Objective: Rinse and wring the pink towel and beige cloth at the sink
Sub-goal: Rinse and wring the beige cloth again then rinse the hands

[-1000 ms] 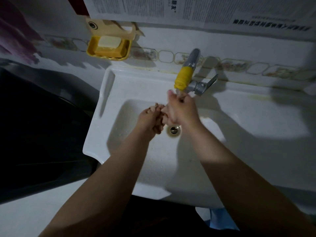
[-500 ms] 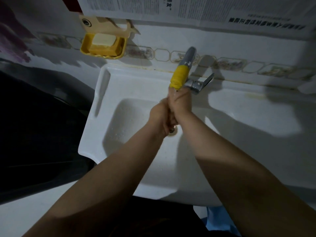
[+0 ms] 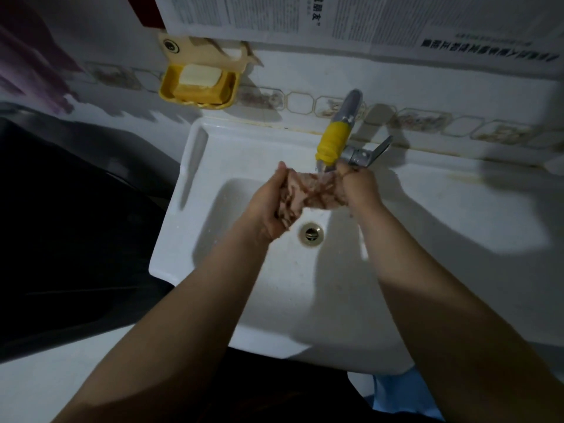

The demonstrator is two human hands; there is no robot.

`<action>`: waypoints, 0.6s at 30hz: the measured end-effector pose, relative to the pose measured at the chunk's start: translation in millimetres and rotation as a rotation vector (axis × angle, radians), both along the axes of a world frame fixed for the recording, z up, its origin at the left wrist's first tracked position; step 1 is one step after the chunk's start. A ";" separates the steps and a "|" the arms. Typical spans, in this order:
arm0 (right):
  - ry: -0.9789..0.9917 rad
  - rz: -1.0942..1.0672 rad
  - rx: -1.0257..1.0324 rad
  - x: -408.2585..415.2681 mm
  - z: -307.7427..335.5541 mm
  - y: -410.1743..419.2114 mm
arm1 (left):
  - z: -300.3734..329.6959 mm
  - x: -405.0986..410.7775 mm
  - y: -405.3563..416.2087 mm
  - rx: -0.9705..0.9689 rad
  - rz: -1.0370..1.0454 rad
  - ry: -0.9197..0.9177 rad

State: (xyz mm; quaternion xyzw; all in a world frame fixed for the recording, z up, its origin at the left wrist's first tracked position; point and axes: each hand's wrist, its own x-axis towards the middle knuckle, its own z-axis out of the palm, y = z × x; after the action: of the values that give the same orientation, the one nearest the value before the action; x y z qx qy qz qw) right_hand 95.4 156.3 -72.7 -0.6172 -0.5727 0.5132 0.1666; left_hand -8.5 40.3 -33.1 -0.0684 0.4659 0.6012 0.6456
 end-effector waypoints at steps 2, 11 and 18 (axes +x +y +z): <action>0.019 0.028 -0.136 21.1 -8.0 1.7 | -3.5 -19.7 -8.7 0.011 0.097 -0.013; 0.272 0.683 -0.203 27.1 -8.0 -29.6 | 1.5 -20.9 -13.6 0.015 -0.189 -0.062; 0.179 0.557 -0.127 27.4 9.0 -31.7 | -1.1 -53.4 -16.0 -0.241 -0.607 1.007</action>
State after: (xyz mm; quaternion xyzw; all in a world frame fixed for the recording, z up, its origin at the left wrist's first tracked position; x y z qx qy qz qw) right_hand 122.8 124.6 -63.7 -0.3980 -0.6698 0.6262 0.0301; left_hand -61.9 24.3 -34.2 0.2882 0.7780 0.2913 0.4762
